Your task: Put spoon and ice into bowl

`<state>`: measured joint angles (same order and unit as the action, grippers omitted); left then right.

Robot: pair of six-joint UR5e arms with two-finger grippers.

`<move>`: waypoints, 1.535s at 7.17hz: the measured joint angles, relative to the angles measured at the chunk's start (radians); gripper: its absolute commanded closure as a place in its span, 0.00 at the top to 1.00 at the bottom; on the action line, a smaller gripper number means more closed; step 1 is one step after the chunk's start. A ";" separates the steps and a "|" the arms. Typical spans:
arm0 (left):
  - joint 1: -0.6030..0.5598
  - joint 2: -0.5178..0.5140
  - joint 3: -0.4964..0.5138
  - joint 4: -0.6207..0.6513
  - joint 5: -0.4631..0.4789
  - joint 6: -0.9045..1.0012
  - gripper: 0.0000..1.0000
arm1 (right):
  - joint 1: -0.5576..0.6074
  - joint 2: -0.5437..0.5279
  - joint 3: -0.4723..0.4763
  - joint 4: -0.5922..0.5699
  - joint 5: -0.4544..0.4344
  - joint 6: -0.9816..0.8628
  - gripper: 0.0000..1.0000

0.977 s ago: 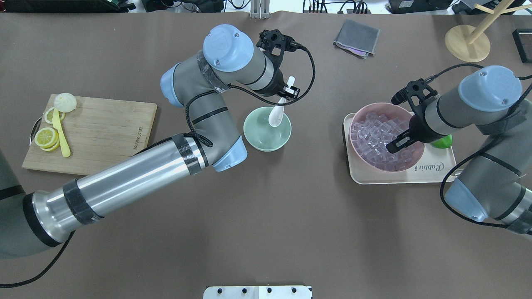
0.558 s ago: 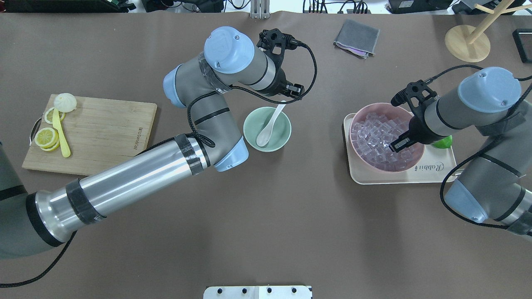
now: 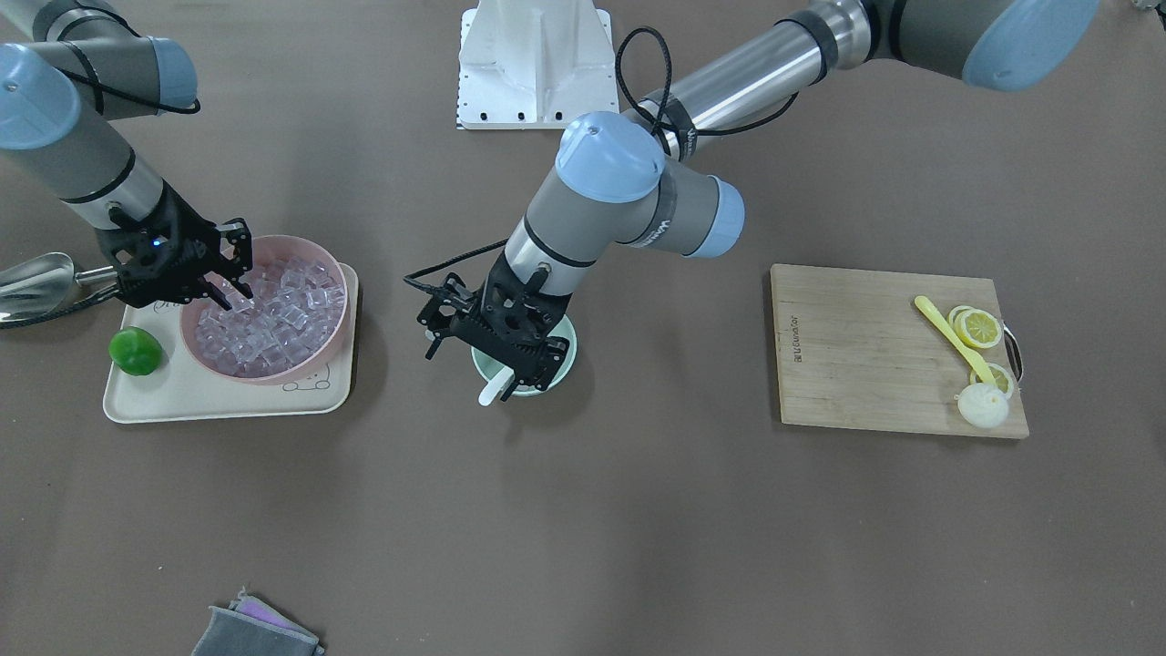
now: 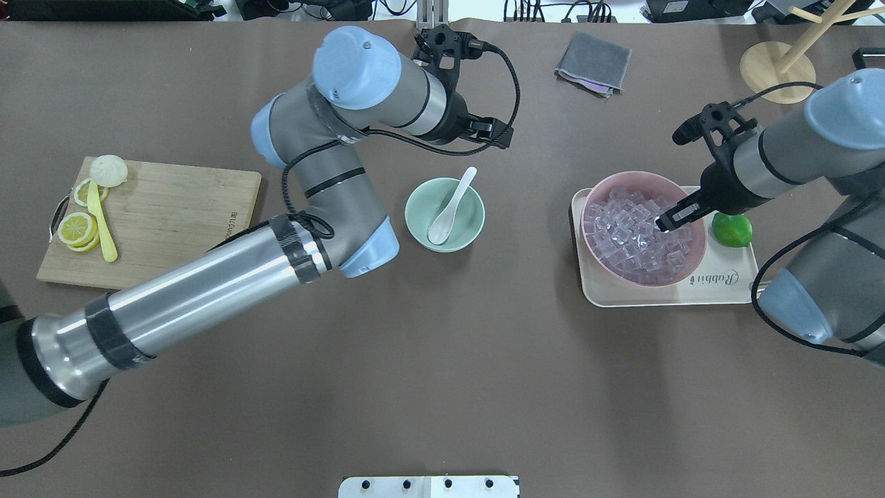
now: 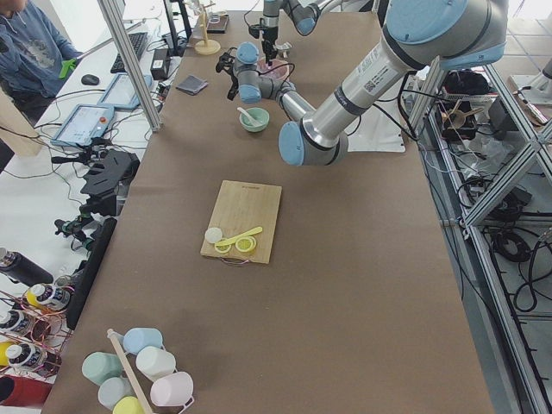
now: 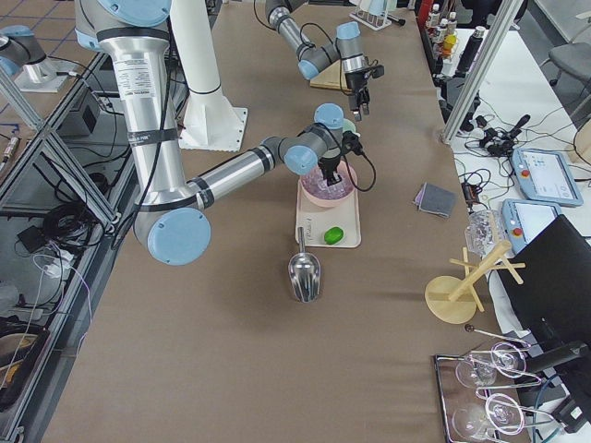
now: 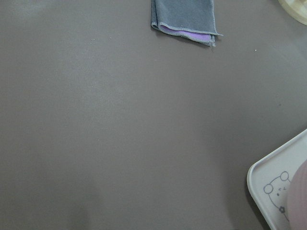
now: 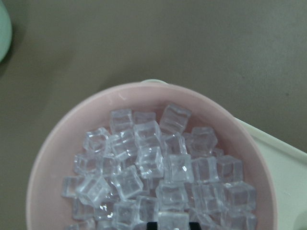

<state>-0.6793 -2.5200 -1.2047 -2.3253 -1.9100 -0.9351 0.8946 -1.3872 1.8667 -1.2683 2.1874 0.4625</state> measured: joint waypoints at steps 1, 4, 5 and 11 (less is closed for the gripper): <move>-0.042 0.108 -0.098 -0.002 -0.032 0.039 0.97 | 0.003 0.058 0.005 -0.020 0.005 0.032 0.00; -0.296 0.397 -0.218 -0.011 -0.368 0.307 0.97 | -0.193 0.372 -0.097 -0.101 -0.213 0.329 0.00; -0.367 0.465 -0.224 -0.011 -0.439 0.403 0.97 | -0.253 0.447 -0.156 -0.099 -0.289 0.400 0.34; -0.444 0.582 -0.240 -0.013 -0.484 0.486 0.97 | -0.249 0.434 -0.179 -0.001 -0.297 0.499 1.00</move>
<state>-1.1234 -1.9378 -1.4445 -2.3386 -2.3941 -0.4488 0.6457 -0.9532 1.6881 -1.2689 1.8906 0.9613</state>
